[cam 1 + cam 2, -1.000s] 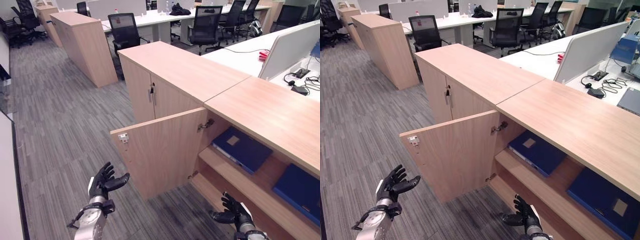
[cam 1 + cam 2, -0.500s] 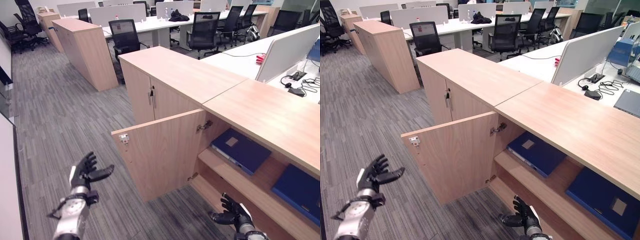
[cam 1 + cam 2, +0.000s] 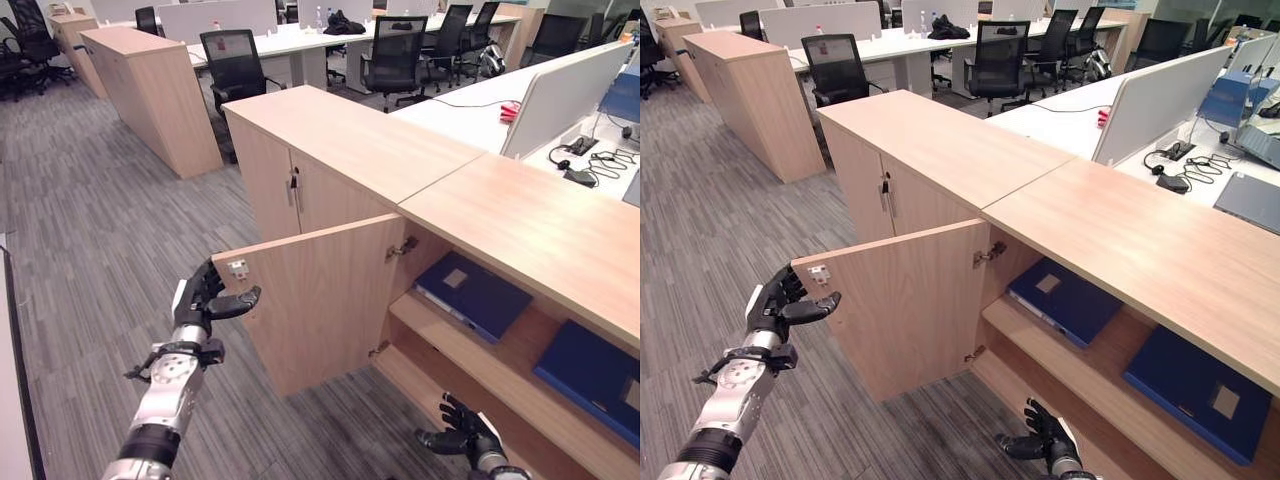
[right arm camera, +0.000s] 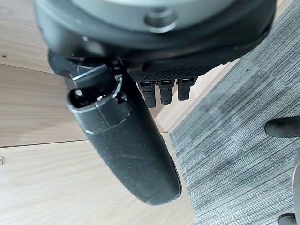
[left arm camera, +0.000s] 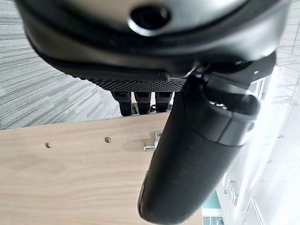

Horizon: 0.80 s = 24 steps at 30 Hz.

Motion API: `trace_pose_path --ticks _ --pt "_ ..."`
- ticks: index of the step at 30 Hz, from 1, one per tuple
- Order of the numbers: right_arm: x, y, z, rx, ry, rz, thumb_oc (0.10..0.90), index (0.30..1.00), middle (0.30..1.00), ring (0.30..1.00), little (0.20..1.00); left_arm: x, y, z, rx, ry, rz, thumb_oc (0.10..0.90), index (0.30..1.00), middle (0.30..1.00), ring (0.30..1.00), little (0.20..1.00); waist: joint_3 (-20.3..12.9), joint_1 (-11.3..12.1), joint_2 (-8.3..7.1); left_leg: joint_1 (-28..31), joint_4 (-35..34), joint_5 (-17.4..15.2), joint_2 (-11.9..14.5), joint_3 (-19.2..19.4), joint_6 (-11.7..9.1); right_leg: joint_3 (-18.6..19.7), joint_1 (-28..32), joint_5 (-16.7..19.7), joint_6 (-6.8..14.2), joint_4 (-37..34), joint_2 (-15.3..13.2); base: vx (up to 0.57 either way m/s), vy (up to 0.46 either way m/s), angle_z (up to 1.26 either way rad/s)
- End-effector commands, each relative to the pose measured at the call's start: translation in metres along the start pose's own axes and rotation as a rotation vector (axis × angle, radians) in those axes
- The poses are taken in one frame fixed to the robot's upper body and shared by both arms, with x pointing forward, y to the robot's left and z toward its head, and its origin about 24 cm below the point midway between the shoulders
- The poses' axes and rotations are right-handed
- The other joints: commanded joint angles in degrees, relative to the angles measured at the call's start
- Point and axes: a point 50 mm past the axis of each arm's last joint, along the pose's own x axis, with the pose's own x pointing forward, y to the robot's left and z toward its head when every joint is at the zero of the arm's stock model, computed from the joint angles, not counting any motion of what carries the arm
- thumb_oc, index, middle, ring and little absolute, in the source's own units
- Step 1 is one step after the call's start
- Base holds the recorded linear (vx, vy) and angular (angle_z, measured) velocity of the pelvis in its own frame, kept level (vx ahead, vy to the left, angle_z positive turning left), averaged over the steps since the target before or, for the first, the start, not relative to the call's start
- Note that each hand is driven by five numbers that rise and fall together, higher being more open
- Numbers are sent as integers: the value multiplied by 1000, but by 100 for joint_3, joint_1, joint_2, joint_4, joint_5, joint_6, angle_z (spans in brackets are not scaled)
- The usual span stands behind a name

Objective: Put the empty folder in the office cabinet

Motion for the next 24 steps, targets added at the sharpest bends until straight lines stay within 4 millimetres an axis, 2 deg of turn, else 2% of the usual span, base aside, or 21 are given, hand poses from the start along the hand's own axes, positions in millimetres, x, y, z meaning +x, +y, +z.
trace_pose_path --ticks 1,2,3,8,14,16,17,18,20,21,22,23,24 --pt "15 -5 57 -33 -222 -13 800 900 900 900 900 16 -66 86 -88 -374 -324 800 900 900 900 900 201 -114 127 517 -1 -897 -23 73 -26 -217 116 -585 603 486 -436 0 0 0" --pt "15 -5 57 -33 -222 -13 800 900 900 900 900 16 -66 86 -88 -374 -324 800 900 900 900 900 200 -113 127 517 -1 -897 -23 73 -26 -216 115 -585 603 486 -436 -33 62 1" --pt "15 -4 56 -31 -215 -13 800 900 900 900 900 10 -79 82 -115 -362 -396 800 900 900 900 900 214 -125 122 508 -1 -907 -42 94 -4 -192 78 -579 620 524 -462 -17 37 0" --pt "14 -2 52 -25 -202 -8 800 900 900 900 900 3 -92 76 -97 -339 -480 800 900 900 900 900 234 -153 99 492 -1 -933 -89 134 34 -170 15 -540 643 539 -490 -19 39 -4" --pt "17 -1 57 -18 -216 -13 800 900 900 900 900 0 -95 77 -78 -342 -513 800 900 900 900 900 334 -147 58 340 -1 -908 -87 292 48 -143 -218 -355 696 492 -497 -67 4 -5" --pt "18 1 62 -1 -234 -13 800 900 900 900 900 -5 -93 69 -60 -320 -522 800 900 900 900 900 394 -132 45 222 -1 -846 -60 417 31 -77 -408 -199 742 466 -485 -135 -31 -24" --pt "20 1 67 0 -249 -15 800 900 900 900 900 -6 -91 69 -37 -319 -524 800 900 900 900 900 493 -110 69 155 -1 -810 -21 463 26 -157 -567 -129 768 572 -506 -254 -69 -34" --pt "23 2 76 2 -273 -20 800 900 900 900 900 -8 -88 70 -10 -324 -527 800 900 900 900 900 556 4 113 53 -1 -752 55 585 15 -513 -715 -107 765 726 -571 -285 -86 -40" --pt "26 7 88 3 -311 -10 800 900 900 900 900 -14 -82 64 -2 -301 -527 800 900 900 900 900 577 166 235 -106 -1 -649 216 858 -18 -1455 -732 -323 662 1051 -797 -249 -97 -60" --pt "27 9 92 3 -320 -7 800 900 900 900 900 -17 -78 58 -3 -279 -524 800 900 900 900 900 573 238 259 -174 -1 -562 263 964 -16 -1717 -711 -331 608 1165 -895 -229 -105 -77" --pt "28 12 97 0 -334 1 800 900 900 900 900 -24 -70 51 6 -255 -514 800 900 900 900 900 579 328 272 -201 29 -520 328 1132 -10 -1893 -660 -414 597 1428 -1079 -150 -73 -82" --pt "28 12 96 0 -334 1 800 900 900 900 900 -24 -70 51 6 -255 -514 800 900 900 900 900 579 329 270 -200 28 -520 326 1134 -10 -1889 -663 -416 598 1432 -1081 -194 -102 -90" --pt "29 15 100 -9 -338 14 800 900 900 900 900 -34 -59 32 -19 -187 -478 800 900 900 900 900 554 476 283 -248 83 -455 400 1350 24 -1924 -547 -384 570 1680 -1324 -121 -67 -68"
